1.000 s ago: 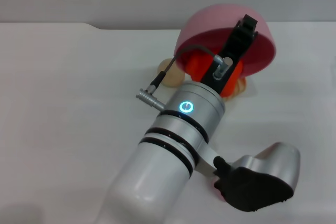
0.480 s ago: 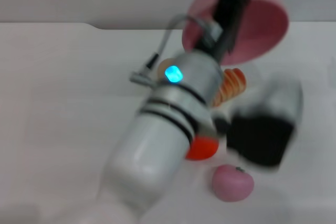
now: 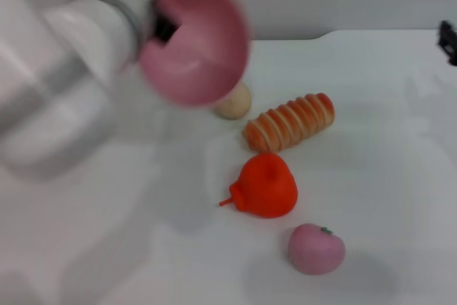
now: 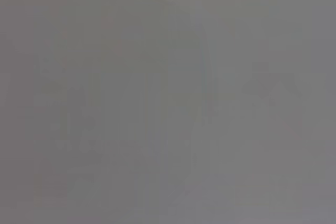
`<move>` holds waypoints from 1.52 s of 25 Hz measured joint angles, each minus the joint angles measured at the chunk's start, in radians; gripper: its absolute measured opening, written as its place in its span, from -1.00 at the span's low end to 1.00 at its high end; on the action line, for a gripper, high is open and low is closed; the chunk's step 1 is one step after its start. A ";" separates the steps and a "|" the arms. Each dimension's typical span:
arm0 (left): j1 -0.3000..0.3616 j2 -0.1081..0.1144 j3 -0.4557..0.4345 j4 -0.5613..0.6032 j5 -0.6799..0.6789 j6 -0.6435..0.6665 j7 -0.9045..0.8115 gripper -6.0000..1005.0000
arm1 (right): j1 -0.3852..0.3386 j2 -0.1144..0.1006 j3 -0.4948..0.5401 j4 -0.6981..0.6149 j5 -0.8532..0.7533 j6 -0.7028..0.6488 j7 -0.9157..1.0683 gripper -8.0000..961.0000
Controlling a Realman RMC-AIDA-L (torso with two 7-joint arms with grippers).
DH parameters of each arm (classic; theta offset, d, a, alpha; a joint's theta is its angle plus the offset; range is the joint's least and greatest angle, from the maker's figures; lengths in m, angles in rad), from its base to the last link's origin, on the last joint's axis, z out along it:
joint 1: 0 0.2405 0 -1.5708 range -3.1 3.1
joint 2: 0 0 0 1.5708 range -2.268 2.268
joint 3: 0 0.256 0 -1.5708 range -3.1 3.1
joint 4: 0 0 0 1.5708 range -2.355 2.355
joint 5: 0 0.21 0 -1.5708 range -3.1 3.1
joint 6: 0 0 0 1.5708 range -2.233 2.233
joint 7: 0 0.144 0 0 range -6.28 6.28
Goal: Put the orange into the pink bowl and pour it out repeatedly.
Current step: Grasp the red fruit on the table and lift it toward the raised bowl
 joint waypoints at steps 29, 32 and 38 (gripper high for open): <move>0.030 0.013 -0.504 -0.165 -0.386 -0.084 0.238 -0.90 | 0.346 0.009 -0.294 0.170 0.195 0.429 0.078 0.74; 0.015 0.013 -0.505 -0.180 -0.386 -0.083 0.240 -0.90 | 0.348 0.009 -0.307 0.180 0.195 0.437 0.095 0.74; -0.003 0.013 -0.501 -0.185 -0.385 -0.083 0.240 -0.90 | 0.353 0.009 -0.337 0.192 0.201 0.443 0.113 0.74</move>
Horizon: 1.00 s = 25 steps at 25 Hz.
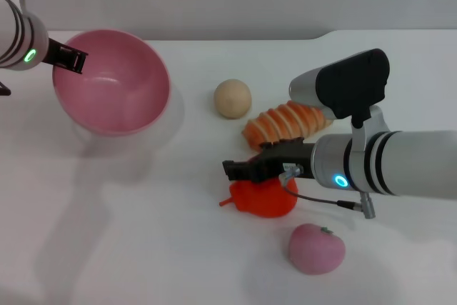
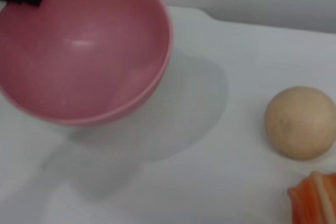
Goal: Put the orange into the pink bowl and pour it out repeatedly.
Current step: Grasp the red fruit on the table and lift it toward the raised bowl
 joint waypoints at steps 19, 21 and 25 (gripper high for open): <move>-0.005 -0.002 0.007 0.000 -0.005 -0.005 0.022 -0.90 | 0.015 -0.002 -0.034 0.016 -0.002 0.027 0.043 0.54; -0.007 -0.003 0.008 0.002 -0.010 -0.005 0.027 -0.90 | 0.017 -0.003 -0.035 0.005 -0.002 0.027 0.039 0.29; -0.006 -0.004 0.010 0.002 -0.010 -0.006 0.029 -0.90 | -0.001 -0.003 -0.028 -0.056 -0.006 0.025 0.017 -0.22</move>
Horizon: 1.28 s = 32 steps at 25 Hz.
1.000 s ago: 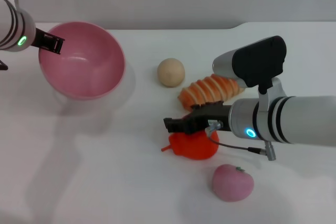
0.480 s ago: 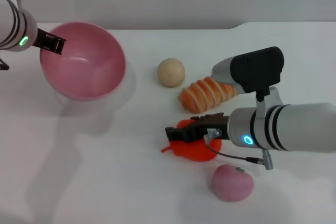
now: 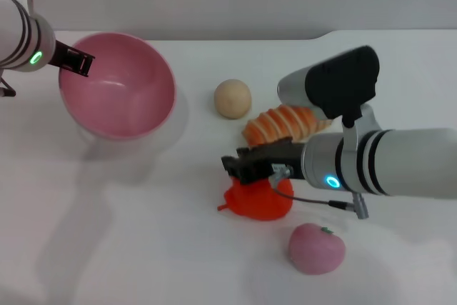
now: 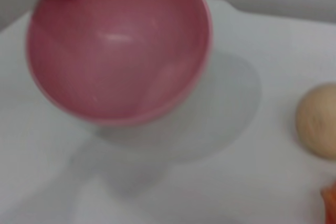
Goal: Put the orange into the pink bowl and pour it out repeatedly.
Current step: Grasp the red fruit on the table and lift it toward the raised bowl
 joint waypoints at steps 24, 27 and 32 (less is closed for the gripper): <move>0.001 -0.001 0.046 -0.002 -0.026 0.000 0.000 -0.90 | -0.007 0.004 -0.010 -0.003 -0.050 -0.002 -0.014 -0.39; -0.004 -0.001 0.051 -0.003 -0.026 0.000 0.000 -0.90 | 0.001 0.004 -0.024 0.000 -0.039 -0.001 -0.014 -0.13; -0.008 -0.001 0.059 -0.003 -0.029 0.001 0.000 -0.90 | 0.002 0.003 -0.030 -0.003 -0.037 0.004 -0.011 0.46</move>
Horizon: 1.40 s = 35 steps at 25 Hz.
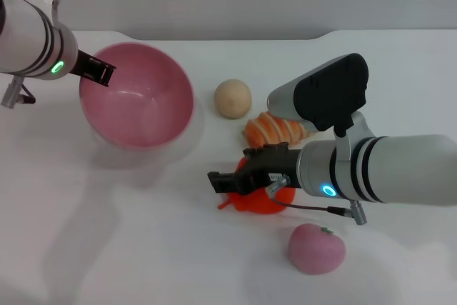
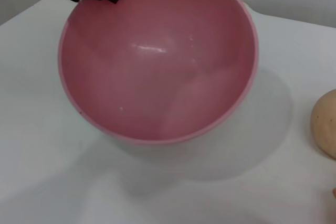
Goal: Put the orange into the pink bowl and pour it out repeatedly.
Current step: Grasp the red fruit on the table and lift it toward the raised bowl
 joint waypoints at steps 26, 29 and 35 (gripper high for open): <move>-0.028 -0.001 0.005 -0.002 -0.010 -0.003 0.000 -0.90 | 0.021 -0.003 0.040 0.066 -0.045 0.039 0.043 0.67; -0.039 -0.002 0.006 -0.004 -0.010 -0.006 0.000 -0.90 | 0.021 -0.002 0.041 0.067 -0.045 0.048 0.057 0.66; -0.043 -0.001 0.009 -0.005 -0.010 -0.011 0.000 -0.90 | 0.039 -0.005 0.053 0.066 -0.052 0.094 0.105 0.63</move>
